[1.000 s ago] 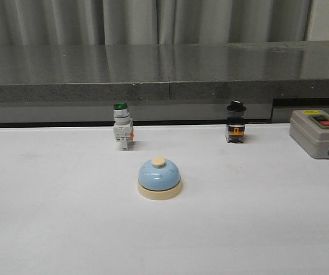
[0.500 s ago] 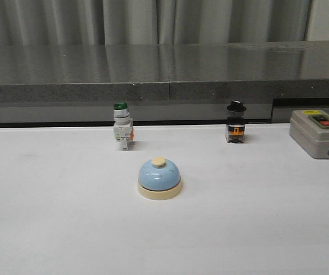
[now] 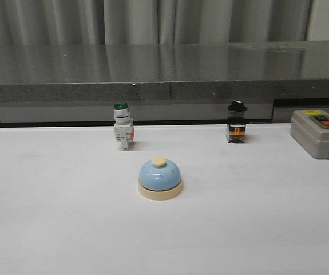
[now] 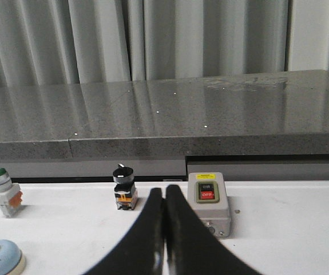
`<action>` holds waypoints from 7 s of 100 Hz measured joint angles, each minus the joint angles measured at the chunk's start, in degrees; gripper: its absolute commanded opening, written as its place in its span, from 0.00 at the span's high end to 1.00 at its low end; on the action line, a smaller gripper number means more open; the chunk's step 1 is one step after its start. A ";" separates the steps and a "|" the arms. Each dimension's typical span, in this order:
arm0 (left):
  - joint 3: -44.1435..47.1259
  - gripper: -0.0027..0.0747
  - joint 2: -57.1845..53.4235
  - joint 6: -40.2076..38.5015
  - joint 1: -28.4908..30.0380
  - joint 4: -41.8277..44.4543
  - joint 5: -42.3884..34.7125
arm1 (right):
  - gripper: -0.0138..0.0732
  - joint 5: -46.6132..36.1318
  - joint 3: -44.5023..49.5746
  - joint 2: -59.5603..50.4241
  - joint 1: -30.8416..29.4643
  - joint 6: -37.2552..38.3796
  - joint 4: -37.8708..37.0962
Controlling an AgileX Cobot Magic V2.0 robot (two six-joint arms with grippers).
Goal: Place and press bell with both arms
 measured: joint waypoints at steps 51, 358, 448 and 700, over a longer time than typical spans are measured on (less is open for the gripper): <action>0.00 0.99 0.00 0.00 0.00 0.00 0.00 | 0.91 34.27 -38.46 39.78 0.00 0.44 1.02; 0.00 0.99 0.00 0.00 0.00 0.00 -0.34 | 0.91 46.42 -83.17 99.28 24.44 0.57 -2.88; 0.00 0.99 0.00 0.00 0.00 0.00 -0.34 | 0.91 33.96 -40.27 47.46 -1.34 0.68 -4.30; 0.00 0.99 0.00 0.00 0.00 0.00 -0.48 | 0.91 2.82 3.95 -0.82 -1.48 0.68 -4.30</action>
